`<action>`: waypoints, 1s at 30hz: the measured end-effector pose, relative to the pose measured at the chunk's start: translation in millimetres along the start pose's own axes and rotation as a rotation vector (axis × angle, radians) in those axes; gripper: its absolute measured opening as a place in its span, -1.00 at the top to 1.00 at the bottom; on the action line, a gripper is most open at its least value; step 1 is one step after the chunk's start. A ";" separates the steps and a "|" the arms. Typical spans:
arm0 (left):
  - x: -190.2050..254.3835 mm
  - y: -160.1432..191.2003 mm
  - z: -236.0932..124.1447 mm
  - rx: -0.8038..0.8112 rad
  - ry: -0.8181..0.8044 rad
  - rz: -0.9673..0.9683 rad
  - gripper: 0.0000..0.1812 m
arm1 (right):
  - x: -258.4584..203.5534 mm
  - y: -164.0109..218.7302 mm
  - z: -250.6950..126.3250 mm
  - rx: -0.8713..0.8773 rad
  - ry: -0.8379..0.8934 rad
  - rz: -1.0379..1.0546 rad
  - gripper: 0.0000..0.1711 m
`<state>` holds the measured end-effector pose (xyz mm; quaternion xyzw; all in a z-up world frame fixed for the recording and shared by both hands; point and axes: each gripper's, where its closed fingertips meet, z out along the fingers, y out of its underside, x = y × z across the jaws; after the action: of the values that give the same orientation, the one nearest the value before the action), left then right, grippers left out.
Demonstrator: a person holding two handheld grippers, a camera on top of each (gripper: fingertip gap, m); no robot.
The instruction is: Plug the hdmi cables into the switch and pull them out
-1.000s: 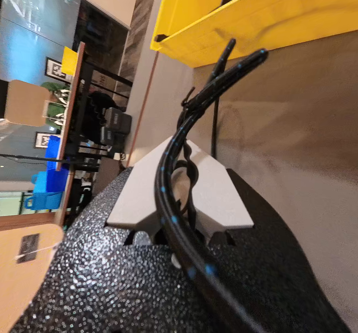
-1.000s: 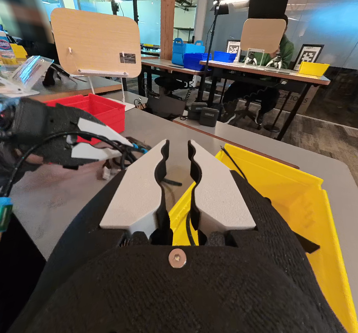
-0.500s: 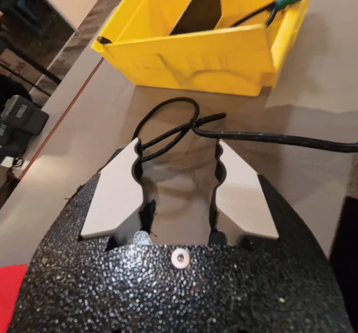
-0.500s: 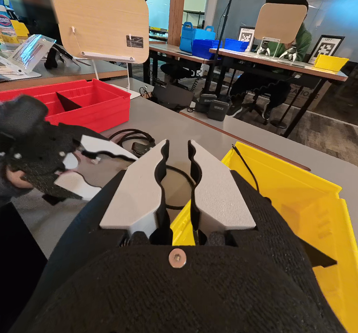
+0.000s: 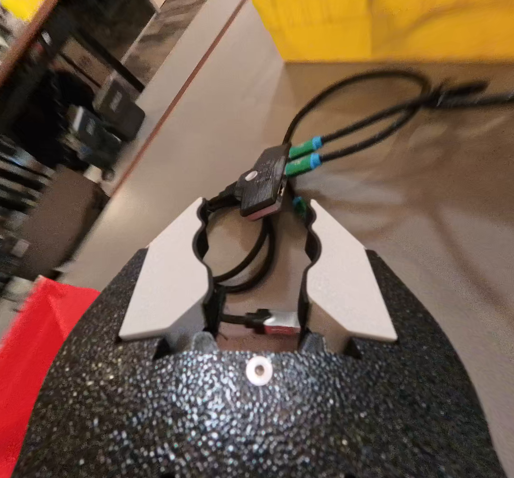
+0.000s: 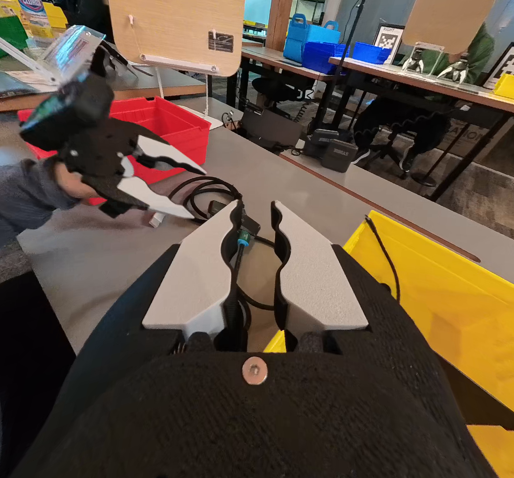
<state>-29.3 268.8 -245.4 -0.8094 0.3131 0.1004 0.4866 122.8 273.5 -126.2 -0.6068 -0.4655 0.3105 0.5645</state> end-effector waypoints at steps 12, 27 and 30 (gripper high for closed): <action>-3.2 20.9 59.8 -0.161 -0.211 0.842 0.67 | -3.8 4.0 5.5 -0.011 -0.032 0.007 0.77; 11.4 6.1 18.8 -0.190 -0.124 0.679 0.79 | -46.5 67.3 58.0 -0.260 -0.139 -0.463 0.47; 9.7 0.6 7.6 -0.200 -0.195 0.745 0.79 | -52.0 80.4 64.1 -0.323 -0.156 -0.520 0.45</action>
<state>-21.0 271.1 -254.2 -0.6704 0.5262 0.3767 0.3630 62.8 257.0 -223.2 -0.5236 -0.6902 0.1234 0.4840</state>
